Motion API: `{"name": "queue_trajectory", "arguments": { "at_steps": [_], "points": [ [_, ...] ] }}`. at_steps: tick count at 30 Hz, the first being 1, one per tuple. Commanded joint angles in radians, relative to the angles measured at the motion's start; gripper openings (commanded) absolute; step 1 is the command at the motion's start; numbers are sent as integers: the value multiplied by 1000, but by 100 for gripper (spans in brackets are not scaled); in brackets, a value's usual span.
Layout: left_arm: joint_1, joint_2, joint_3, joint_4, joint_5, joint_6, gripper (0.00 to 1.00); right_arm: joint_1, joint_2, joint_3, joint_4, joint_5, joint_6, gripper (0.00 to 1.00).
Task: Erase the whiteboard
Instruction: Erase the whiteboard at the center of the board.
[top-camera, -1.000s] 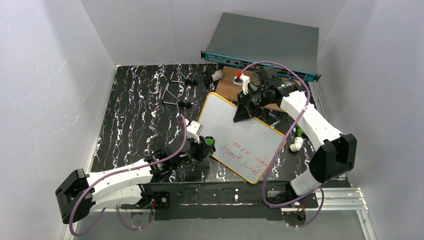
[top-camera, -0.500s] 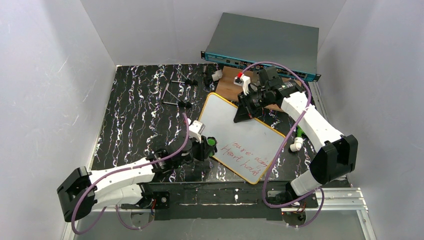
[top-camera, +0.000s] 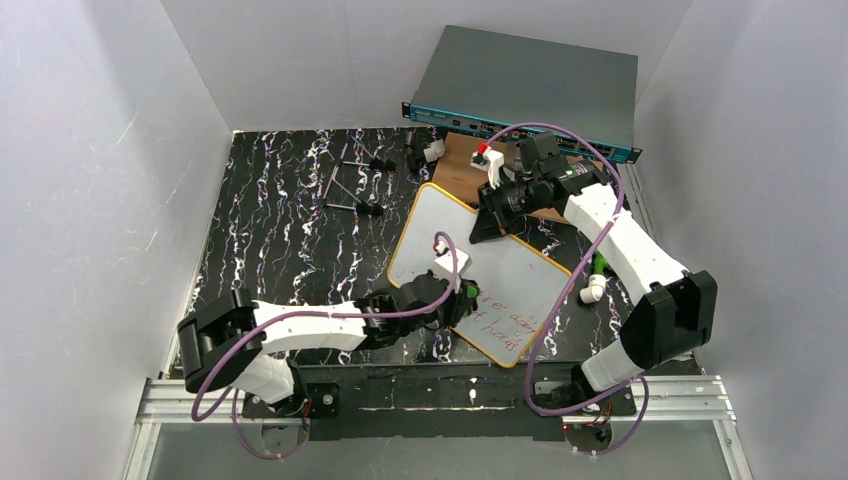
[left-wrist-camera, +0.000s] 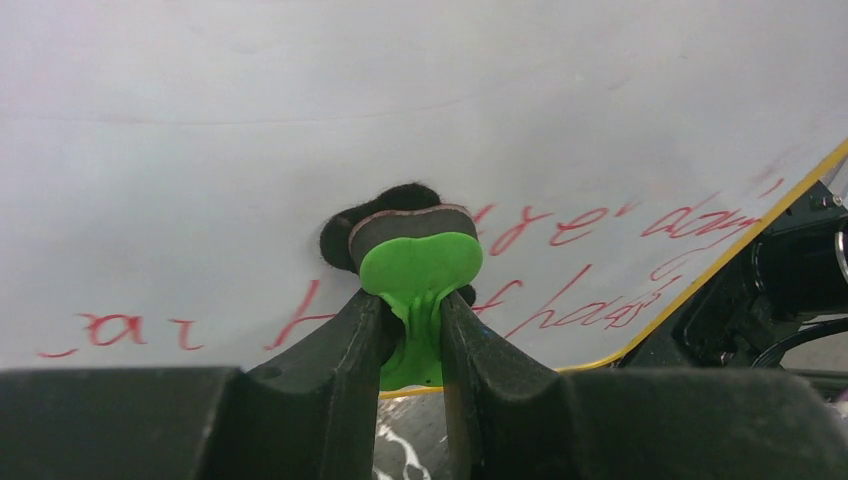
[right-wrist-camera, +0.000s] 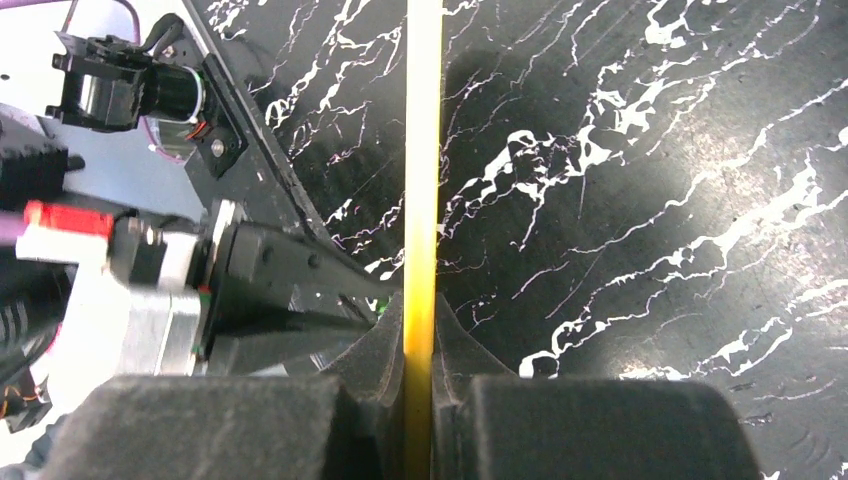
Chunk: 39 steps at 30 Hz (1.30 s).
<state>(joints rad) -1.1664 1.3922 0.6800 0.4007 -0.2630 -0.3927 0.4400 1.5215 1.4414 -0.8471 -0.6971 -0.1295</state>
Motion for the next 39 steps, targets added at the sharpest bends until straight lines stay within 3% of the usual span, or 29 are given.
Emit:
{"name": "queue_trajectory", "arguments": {
  "at_steps": [1, 4, 7, 14, 20, 28, 34, 39],
  "points": [
    [-48, 50, 73, 66, -48, 26, 0, 5, -76, -3, 84, -79, 20, 1],
    [-59, 63, 97, 34, -67, 27, 0, 5, -89, -11, 89, -83, 23, 1],
    [-55, 46, 89, -22, -180, 4, 0, 5, -94, -14, 88, -81, 23, 1],
    [23, -15, 82, -161, -288, -43, 0, 5, -96, -22, 92, -81, 26, 1],
    [18, -5, 94, -114, -202, 13, 0, 5, -87, -25, 96, -81, 29, 1],
    [-68, 13, 77, 27, -54, 132, 0, 5, -75, -27, 98, -76, 33, 1],
    [-81, 33, 70, 28, -100, 108, 0, 6, -75, -27, 100, -79, 34, 1],
    [-12, -27, 22, -5, -163, 40, 0, 5, -83, -30, 100, -75, 32, 1]
  ]
}}
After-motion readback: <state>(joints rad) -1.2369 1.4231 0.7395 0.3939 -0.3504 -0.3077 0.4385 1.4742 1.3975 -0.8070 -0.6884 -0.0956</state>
